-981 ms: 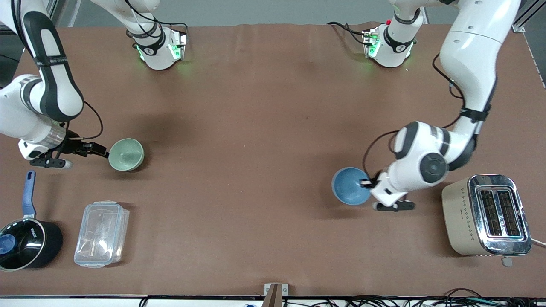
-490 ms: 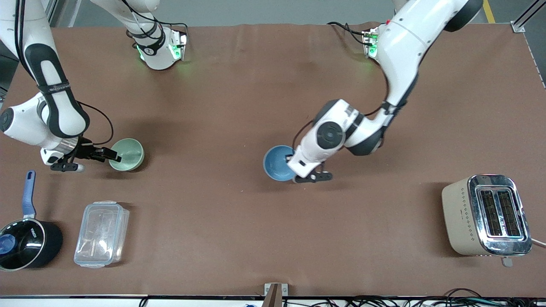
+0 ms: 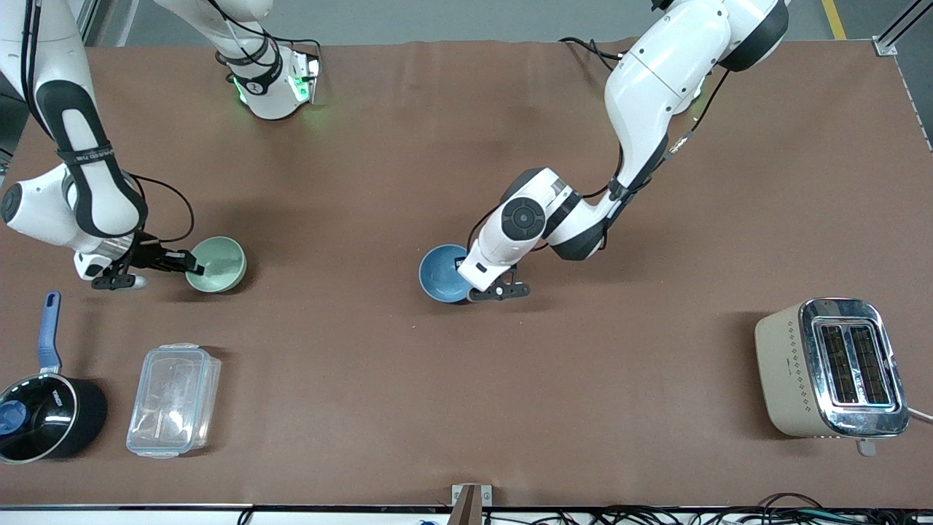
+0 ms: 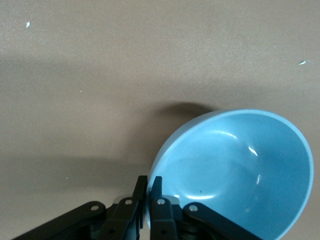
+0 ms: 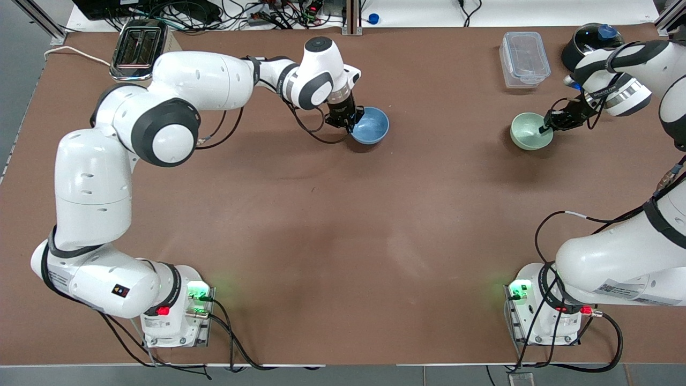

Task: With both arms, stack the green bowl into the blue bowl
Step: 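Slide the blue bowl to the middle while the right gripper grasps the green bowl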

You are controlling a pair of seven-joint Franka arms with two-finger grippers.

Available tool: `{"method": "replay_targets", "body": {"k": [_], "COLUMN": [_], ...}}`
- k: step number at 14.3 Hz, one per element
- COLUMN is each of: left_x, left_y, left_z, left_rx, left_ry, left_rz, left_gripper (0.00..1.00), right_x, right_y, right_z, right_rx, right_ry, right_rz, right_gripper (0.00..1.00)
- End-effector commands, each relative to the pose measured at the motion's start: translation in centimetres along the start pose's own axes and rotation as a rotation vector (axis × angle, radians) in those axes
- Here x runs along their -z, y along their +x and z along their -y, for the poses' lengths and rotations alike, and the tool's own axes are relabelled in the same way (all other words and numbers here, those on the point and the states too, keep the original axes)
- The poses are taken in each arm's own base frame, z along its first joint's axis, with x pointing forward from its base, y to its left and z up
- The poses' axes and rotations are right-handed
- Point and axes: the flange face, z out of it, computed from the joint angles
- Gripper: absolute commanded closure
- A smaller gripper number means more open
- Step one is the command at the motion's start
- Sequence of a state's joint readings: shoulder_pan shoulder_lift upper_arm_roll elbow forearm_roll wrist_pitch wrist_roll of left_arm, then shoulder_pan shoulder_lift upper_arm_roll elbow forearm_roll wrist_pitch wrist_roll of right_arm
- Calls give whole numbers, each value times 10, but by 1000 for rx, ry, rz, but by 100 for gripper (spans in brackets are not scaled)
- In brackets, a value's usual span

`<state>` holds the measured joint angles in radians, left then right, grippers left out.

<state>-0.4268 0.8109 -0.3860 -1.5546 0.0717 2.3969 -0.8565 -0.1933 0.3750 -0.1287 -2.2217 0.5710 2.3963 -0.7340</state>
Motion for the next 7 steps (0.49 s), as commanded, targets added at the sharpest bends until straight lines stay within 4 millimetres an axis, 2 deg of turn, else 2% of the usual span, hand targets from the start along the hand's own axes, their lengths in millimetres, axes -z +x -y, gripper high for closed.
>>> {"method": "replay_targets", "body": {"k": [1,2,4,5,7], "left_x": [2,12,52,83,138], "left_y": [8,13,37,55,85], "left_z": [-1,1,7,18,47], "left_rx": [5,4,1,10,33], "left_ry": [2,4,15,40,101], "left_rz": [-33,-46,-112,-136,-177], "left_gripper": [0,0,0,0,0], "right_x": [24,34,68,82,91], "right_y": [-3,1,12,16,26], "right_z": [3,4,19,29,64], "right_rx": [9,13,32,33,17], "right_ry": [47,48,69,67,65], "right_rz": [-29,-44,-74,-91,-100], "right_gripper": [100,100,100,100,100]}}
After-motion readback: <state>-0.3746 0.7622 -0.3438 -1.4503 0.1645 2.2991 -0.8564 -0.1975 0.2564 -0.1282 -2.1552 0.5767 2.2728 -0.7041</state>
